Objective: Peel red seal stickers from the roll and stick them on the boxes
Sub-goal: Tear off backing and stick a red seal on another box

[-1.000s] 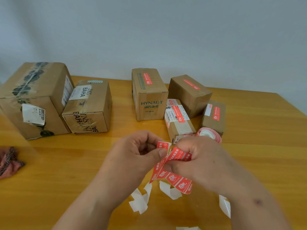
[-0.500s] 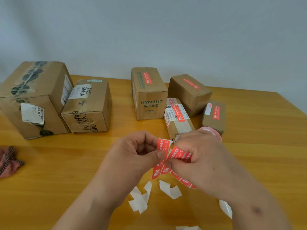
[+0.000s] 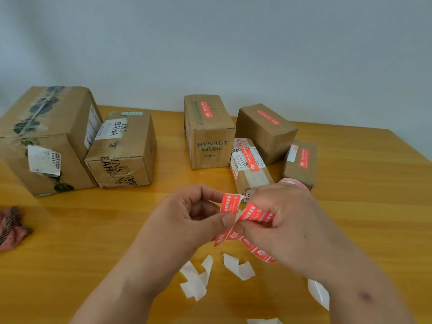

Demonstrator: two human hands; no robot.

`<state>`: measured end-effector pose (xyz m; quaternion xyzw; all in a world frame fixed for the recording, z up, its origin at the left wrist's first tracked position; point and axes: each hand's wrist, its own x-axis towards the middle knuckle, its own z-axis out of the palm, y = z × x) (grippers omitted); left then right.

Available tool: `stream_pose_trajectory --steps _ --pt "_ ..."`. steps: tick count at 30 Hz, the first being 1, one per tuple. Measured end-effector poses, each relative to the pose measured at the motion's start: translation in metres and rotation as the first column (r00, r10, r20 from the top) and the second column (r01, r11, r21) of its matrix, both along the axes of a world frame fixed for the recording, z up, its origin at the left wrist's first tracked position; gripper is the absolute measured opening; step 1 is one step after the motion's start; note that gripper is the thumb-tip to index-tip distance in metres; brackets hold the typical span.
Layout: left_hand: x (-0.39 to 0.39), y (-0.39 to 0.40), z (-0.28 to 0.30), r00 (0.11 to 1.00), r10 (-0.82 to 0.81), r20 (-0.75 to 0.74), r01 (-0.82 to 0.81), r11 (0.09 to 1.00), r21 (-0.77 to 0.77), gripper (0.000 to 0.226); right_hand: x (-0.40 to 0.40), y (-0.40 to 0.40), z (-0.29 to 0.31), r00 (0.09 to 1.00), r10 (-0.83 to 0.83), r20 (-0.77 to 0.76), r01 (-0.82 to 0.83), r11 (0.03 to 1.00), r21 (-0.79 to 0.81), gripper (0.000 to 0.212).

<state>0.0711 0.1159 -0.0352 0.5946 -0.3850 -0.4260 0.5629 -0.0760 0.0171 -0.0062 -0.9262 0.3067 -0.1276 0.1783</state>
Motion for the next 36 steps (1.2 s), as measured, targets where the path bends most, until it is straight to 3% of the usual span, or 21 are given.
stream_pose_trajectory --steps 4,8,17,23,36 --pt "0.001 -0.001 -0.002 0.999 0.031 0.029 -0.03 1.0 -0.003 0.018 0.0 0.002 0.003 0.999 -0.048 -0.023 0.051 0.986 0.159 0.025" --pt "0.0 -0.003 -0.004 0.997 0.073 0.037 -0.073 0.997 -0.019 0.013 -0.001 0.001 0.003 0.997 -0.066 -0.047 0.075 0.975 0.207 0.022" --pt "0.002 -0.007 -0.009 0.985 0.171 0.035 -0.171 0.985 -0.014 0.012 -0.001 0.0 0.003 0.995 -0.076 -0.063 0.082 0.991 0.107 0.028" --pt "0.005 -0.003 -0.003 0.996 0.039 0.086 -0.044 0.997 0.056 0.033 -0.001 -0.003 0.001 0.997 -0.058 -0.043 0.062 0.994 0.095 0.027" --pt "0.004 -0.013 -0.015 0.977 0.198 0.083 -0.203 0.978 0.054 0.03 -0.001 -0.001 0.006 0.997 -0.061 -0.054 0.066 0.993 0.097 0.027"
